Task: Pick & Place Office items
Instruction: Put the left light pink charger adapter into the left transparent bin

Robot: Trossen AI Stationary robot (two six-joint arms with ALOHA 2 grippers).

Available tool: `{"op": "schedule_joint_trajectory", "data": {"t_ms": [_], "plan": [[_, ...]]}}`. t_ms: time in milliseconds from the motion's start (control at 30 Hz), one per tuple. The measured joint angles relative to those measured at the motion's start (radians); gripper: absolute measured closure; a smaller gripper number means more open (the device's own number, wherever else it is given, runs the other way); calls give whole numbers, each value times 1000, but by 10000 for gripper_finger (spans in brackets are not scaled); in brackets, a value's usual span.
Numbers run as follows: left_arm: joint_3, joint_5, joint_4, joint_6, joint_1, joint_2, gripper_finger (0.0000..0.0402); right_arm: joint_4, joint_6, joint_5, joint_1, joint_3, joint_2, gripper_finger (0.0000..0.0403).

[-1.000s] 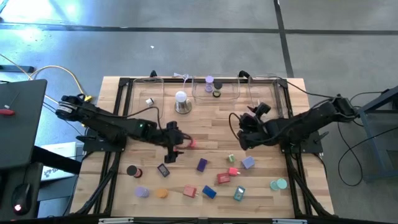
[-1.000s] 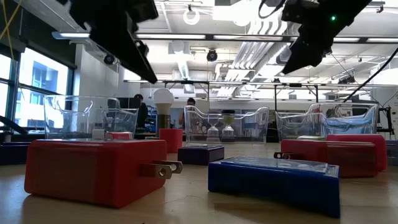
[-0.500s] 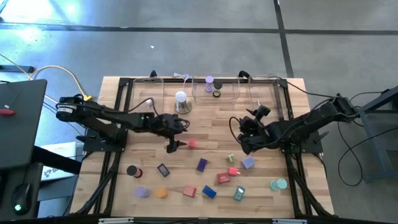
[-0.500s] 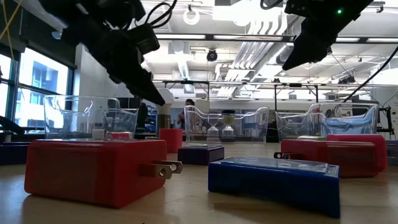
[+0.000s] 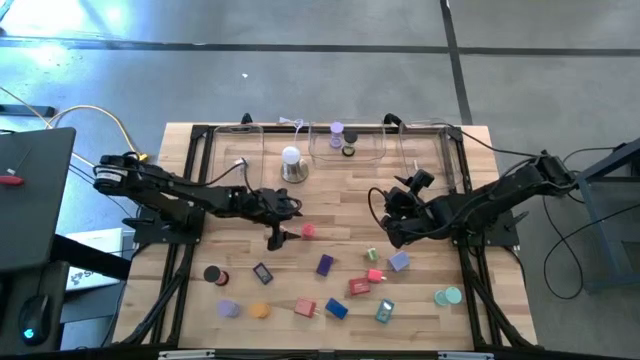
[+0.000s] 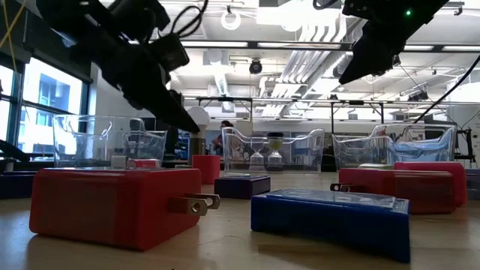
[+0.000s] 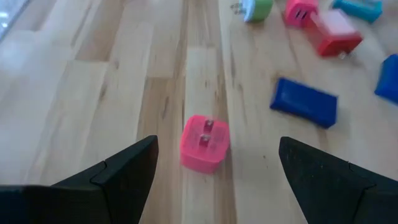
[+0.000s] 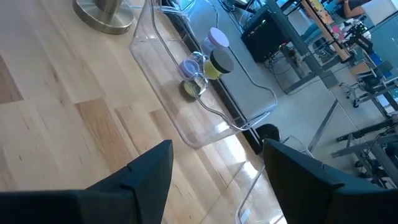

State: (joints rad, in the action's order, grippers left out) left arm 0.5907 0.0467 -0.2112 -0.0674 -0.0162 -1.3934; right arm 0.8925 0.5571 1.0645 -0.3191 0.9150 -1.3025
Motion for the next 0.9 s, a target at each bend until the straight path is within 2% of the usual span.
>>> {"op": "schedule_joint_trajectory", "data": {"t_ms": [133, 300, 800, 900], "plan": [[0, -26, -57, 15, 0, -73, 76, -8, 0, -3, 0, 0, 0, 165], [0, -12, -120, 17, 0, -127, 76, -12, 0, -33, 0, 0, 0, 165], [0, -5, -145, -22, -17, -139, 76, -14, 2, -54, 0, 0, 0, 165], [0, -34, -145, -7, -16, -139, 76, -14, 15, -54, 0, 0, 0, 165]]}}
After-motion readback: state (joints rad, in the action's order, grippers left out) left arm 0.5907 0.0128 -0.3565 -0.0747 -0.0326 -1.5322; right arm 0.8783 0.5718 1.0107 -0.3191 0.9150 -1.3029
